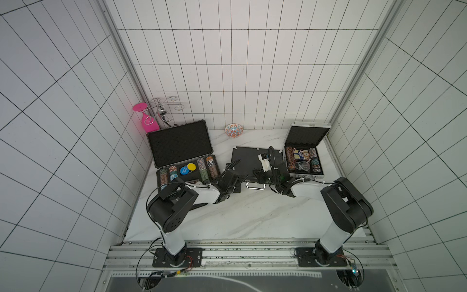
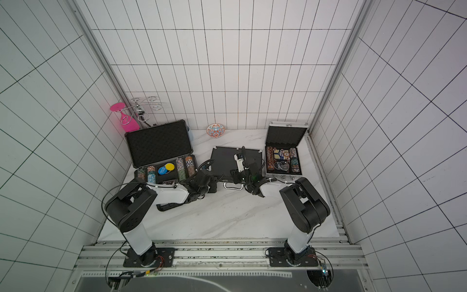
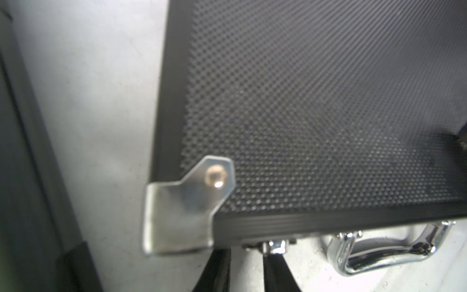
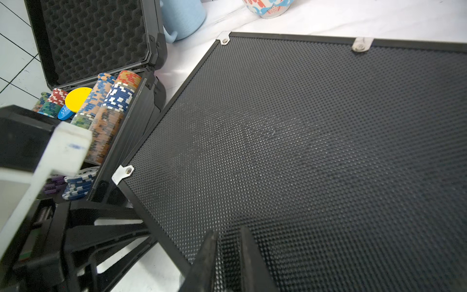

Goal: Close the poker set cases
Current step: Fasten the fastener on the poker set case.

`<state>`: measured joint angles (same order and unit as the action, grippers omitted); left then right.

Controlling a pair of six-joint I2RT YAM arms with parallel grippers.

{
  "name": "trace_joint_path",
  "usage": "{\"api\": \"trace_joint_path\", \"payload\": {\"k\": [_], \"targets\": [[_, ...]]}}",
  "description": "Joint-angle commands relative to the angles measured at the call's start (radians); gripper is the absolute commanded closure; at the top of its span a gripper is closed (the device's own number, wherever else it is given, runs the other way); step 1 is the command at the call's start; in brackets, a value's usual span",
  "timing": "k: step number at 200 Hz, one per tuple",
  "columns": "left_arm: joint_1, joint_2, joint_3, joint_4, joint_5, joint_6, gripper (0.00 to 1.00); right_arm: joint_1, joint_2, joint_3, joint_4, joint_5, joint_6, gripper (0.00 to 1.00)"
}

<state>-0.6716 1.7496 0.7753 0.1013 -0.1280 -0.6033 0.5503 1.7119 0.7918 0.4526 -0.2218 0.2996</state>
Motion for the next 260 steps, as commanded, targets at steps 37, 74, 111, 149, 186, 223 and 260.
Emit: {"api": "trace_joint_path", "payload": {"k": [37, 74, 111, 149, 186, 223, 260], "targets": [[0.060, -0.201, 0.055, -0.179, 0.119, -0.047, 0.67, 0.018, 0.019, -0.062, -0.160, -0.022, 0.019, 0.80], [0.060, -0.143, 0.078, -0.231, 0.103, -0.020, 0.73, 0.019, 0.018, -0.061, -0.162, -0.027, 0.019, 0.80], [0.060, -0.079, 0.062, -0.204, 0.096, -0.033, 0.84, 0.018, 0.024, -0.066, -0.166, -0.024, 0.016, 0.80], [0.041, -0.100, 0.039, -0.208, 0.062, -0.046, 0.83, 0.018, 0.027, -0.061, -0.168, -0.022, 0.015, 0.80], [0.038, -0.040, 0.033, -0.154, 0.035, -0.076, 0.77, 0.020, 0.027, -0.062, -0.163, -0.031, 0.019, 0.80], [0.040, -0.021, 0.017, -0.070, 0.007, -0.096, 0.76, 0.020, 0.033, -0.066, -0.163, -0.040, 0.019, 0.80], [0.043, 0.006, 0.009, -0.003, 0.000, -0.109, 0.73, 0.019, 0.033, -0.069, -0.165, -0.040, 0.016, 0.81]]}}
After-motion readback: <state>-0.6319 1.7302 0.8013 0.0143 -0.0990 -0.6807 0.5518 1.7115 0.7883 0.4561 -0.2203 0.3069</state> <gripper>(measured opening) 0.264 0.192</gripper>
